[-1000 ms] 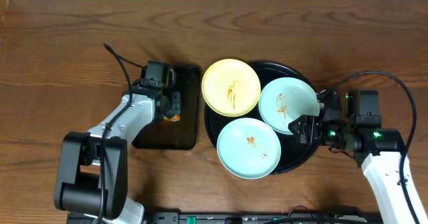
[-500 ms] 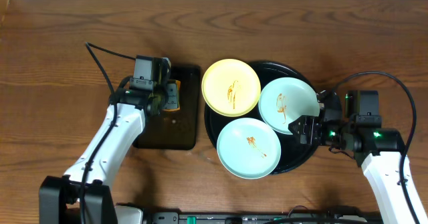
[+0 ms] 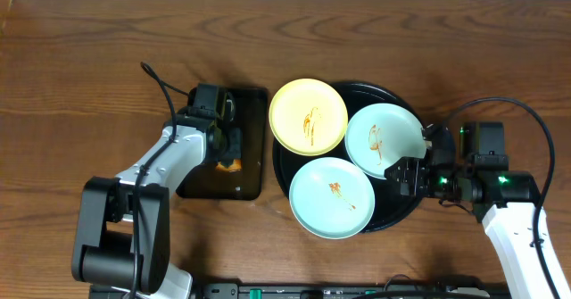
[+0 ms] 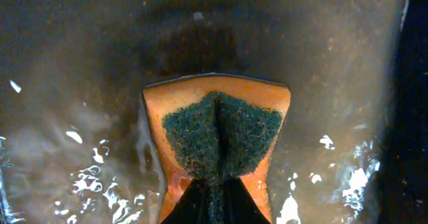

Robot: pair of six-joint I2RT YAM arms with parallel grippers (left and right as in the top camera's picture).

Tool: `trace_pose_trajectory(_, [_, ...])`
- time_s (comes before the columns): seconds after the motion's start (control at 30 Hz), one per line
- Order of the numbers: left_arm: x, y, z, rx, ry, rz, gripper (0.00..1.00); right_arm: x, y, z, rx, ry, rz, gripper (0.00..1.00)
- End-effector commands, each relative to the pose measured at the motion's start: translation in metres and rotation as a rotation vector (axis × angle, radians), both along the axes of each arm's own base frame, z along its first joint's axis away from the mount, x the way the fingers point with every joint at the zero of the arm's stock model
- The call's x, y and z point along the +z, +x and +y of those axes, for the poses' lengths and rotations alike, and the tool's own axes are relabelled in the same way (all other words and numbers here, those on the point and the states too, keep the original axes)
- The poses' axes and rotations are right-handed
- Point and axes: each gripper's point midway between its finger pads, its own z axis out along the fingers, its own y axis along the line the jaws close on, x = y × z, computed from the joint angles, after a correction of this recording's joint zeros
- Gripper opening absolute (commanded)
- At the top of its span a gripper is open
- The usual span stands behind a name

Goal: Clean dirty plates on tray and stack at the side

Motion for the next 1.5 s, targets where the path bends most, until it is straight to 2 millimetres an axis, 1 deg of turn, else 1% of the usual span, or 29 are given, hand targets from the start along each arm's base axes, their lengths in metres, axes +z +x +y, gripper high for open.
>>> trace_pose_trajectory(0.0, [-0.001,-0.002,-0.003,-0.003,-0.011,0.017,0.07,0.0,-0.001,0.002,0.0,0.004,0.02,0.71])
trace_pose_trajectory(0.07, [0.014,0.004,-0.005,-0.006,-0.025,-0.023,0.07,-0.003,-0.001,0.002,0.0,0.004,0.035,0.7])
trace_pose_trajectory(0.17, [0.045,0.015,-0.007,-0.006,-0.041,-0.12,0.07,-0.012,-0.002,0.002,0.001,0.004,0.077,0.68])
trace_pose_trajectory(0.3, [0.085,0.02,-0.008,-0.008,-0.062,-0.241,0.07,-0.026,-0.006,0.004,0.008,0.013,0.153,0.64])
trace_pose_trajectory(0.47, [0.125,0.019,-0.008,-0.01,-0.087,-0.354,0.07,-0.039,-0.008,0.012,0.043,0.057,0.22,0.62])
trace_pose_trajectory(0.63, [0.162,0.015,-0.008,-0.011,-0.105,-0.465,0.08,-0.057,-0.015,0.015,0.07,0.075,0.306,0.58])
trace_pose_trajectory(0.77, [0.189,0.01,-0.007,-0.012,-0.119,-0.548,0.08,-0.066,-0.016,0.021,0.122,0.111,0.328,0.51])
trace_pose_trajectory(0.97, [0.216,0.003,-0.005,-0.013,-0.134,-0.632,0.08,-0.081,-0.018,0.028,0.16,0.114,0.364,0.48])
trace_pose_trajectory(1.13, [0.234,0.0,-0.005,-0.014,-0.144,-0.694,0.07,-0.085,-0.017,0.037,0.199,0.107,0.355,0.48])
trace_pose_trajectory(1.23, [0.243,-0.002,-0.005,-0.014,-0.15,-0.727,0.08,-0.086,-0.017,0.042,0.209,0.104,0.354,0.43])
trace_pose_trajectory(1.3, [0.247,-0.003,-0.004,-0.015,-0.152,-0.741,0.07,-0.086,-0.017,0.046,0.221,0.102,0.349,0.39])
trace_pose_trajectory(1.47, [0.25,-0.004,-0.004,-0.014,-0.154,-0.75,0.08,-0.087,-0.017,0.052,0.221,0.089,0.349,0.37])
